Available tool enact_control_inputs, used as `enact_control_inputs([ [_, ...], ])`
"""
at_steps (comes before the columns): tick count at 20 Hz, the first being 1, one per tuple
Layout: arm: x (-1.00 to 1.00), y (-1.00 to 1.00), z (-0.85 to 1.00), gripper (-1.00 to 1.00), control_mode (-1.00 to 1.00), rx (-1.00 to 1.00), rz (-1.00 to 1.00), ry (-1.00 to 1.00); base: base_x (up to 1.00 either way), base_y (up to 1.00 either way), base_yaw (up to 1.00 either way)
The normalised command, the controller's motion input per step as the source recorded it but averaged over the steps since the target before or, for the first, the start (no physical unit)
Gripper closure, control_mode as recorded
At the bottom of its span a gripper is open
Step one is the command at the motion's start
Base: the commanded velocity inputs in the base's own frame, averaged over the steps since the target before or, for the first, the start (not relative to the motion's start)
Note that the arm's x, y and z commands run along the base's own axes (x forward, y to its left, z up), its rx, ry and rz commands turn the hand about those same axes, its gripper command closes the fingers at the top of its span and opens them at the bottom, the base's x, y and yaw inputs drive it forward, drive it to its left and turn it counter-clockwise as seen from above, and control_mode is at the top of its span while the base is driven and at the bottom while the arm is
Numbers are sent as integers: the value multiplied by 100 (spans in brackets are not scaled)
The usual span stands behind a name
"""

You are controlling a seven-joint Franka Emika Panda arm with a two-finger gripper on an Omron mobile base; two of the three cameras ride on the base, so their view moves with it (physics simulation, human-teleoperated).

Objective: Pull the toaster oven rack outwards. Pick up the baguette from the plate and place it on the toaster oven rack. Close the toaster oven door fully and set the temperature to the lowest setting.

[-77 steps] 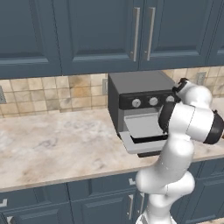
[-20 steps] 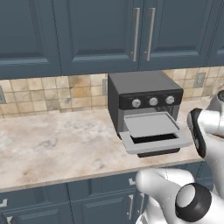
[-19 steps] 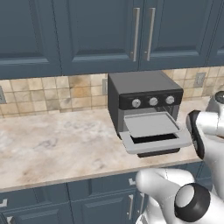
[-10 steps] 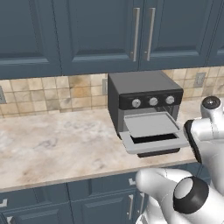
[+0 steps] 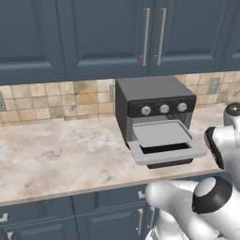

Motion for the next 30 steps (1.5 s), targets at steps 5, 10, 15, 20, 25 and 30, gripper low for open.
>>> enact_control_inputs([
  [5,0,-37,0,-100,-100,5,-1,8,0,0,0],
  [10,0,-18,0,-100,-100,3,4,5,0,0,0],
  [15,0,-18,0,-100,-100,1,4,2,0,0,0],
  [20,0,-21,0,-100,-100,4,3,1,0,0,0],
  [25,0,-12,-1,-100,-100,1,6,4,0,0,0],
  [30,0,-5,-12,-100,-100,0,10,8,0,0,0],
])
